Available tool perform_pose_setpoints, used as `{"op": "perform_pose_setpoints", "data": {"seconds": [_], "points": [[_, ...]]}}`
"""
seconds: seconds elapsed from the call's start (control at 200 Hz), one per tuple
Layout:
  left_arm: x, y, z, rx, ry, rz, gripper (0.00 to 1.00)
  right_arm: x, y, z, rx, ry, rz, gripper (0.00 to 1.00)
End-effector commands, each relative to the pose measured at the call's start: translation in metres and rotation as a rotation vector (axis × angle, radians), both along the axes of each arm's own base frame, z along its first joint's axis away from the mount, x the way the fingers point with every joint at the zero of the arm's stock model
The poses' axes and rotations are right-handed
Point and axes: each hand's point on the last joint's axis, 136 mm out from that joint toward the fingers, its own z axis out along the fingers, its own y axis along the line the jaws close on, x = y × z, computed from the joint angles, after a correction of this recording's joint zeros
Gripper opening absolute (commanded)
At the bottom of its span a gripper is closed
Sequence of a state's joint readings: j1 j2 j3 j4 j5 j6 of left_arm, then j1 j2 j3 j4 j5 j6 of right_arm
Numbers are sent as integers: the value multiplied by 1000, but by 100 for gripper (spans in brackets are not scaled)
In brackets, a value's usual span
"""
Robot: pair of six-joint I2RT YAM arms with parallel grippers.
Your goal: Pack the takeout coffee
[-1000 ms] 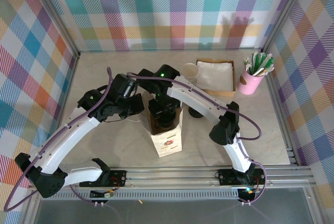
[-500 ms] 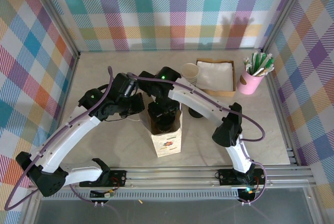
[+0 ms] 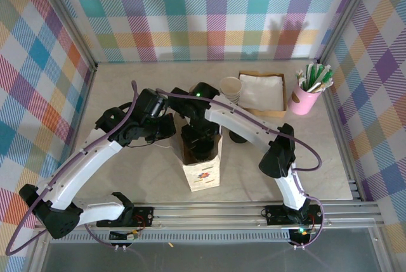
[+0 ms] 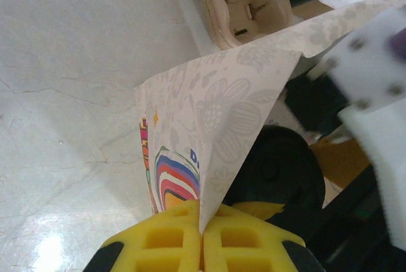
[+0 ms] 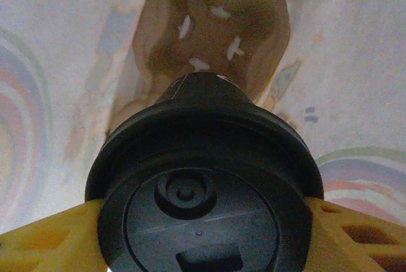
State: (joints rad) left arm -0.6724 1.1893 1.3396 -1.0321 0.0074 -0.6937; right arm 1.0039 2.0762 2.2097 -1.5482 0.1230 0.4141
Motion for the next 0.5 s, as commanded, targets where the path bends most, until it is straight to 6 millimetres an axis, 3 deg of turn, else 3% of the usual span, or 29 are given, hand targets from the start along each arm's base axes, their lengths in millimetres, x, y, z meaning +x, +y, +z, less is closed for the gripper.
{"op": "perform_pose_setpoints", "data": {"seconds": [0.0, 0.5], "points": [[-8, -3, 2, 6, 5, -46, 0, 9, 0, 2, -6, -21, -48, 33], [-2, -18, 0, 54, -32, -78, 0, 33, 4, -3, -25, -92, -30, 33]]}}
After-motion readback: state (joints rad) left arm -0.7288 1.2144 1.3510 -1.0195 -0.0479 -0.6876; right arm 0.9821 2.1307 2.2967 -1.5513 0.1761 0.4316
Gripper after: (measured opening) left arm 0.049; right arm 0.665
